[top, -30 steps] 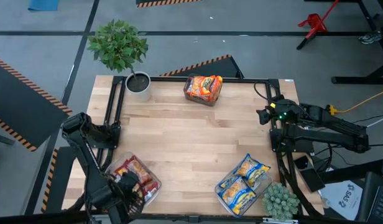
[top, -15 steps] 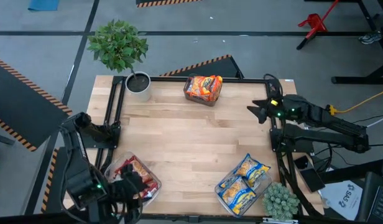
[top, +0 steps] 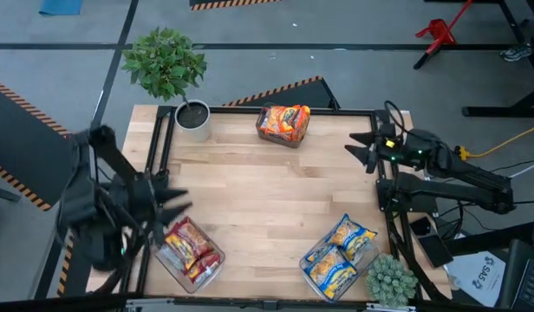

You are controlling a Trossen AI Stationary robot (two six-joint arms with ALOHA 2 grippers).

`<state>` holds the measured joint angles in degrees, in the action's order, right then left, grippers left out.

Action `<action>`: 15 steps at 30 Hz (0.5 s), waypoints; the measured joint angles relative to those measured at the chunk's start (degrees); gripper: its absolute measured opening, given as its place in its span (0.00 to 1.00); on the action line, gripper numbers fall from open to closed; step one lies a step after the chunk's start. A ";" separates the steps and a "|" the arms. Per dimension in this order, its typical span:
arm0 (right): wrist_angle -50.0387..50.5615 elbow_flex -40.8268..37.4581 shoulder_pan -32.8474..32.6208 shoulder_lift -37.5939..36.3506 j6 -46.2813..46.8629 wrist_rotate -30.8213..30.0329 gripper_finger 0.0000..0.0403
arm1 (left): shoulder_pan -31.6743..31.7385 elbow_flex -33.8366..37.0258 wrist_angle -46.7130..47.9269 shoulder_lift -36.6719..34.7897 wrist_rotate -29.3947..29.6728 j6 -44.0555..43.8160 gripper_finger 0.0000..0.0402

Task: Sort Maruchan noodles
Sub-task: Return to Home Position

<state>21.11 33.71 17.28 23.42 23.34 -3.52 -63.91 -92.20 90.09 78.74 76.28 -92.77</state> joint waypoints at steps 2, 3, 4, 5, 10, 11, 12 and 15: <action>-1.13 0.00 0.00 -0.28 -0.90 -0.61 0.70 | -2.00 9.11 -0.06 -6.41 1.57 -8.15 0.42; -1.58 0.00 0.00 -0.39 -1.13 -0.86 0.70 | -3.36 13.78 -0.55 -9.59 2.60 -11.98 0.42; -1.83 0.00 0.00 -0.49 -1.21 -0.86 0.70 | -4.86 18.38 -1.50 -12.77 4.26 -15.34 0.42; -1.85 0.00 0.00 -0.53 -1.23 -0.68 0.70 | -6.42 22.92 -3.09 -15.89 6.52 -18.10 0.42; -1.81 0.00 0.00 -0.12 -1.34 6.27 0.70 | -13.77 44.28 -12.06 -28.89 13.69 -31.37 0.42; -1.85 0.00 0.00 0.06 -1.36 7.40 0.70 | -14.73 48.19 -13.37 -30.82 13.66 -34.55 0.42; -1.88 0.00 -0.02 0.10 -1.36 8.18 0.70 | -15.44 52.11 -14.27 -32.62 13.64 -37.93 0.42; -3.74 0.00 -0.01 0.13 -1.36 8.34 0.70 | -16.58 61.71 -18.16 -37.38 13.55 -44.62 0.42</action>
<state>17.37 33.71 17.26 23.55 21.98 4.82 -80.49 -30.49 71.94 41.36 89.83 -137.39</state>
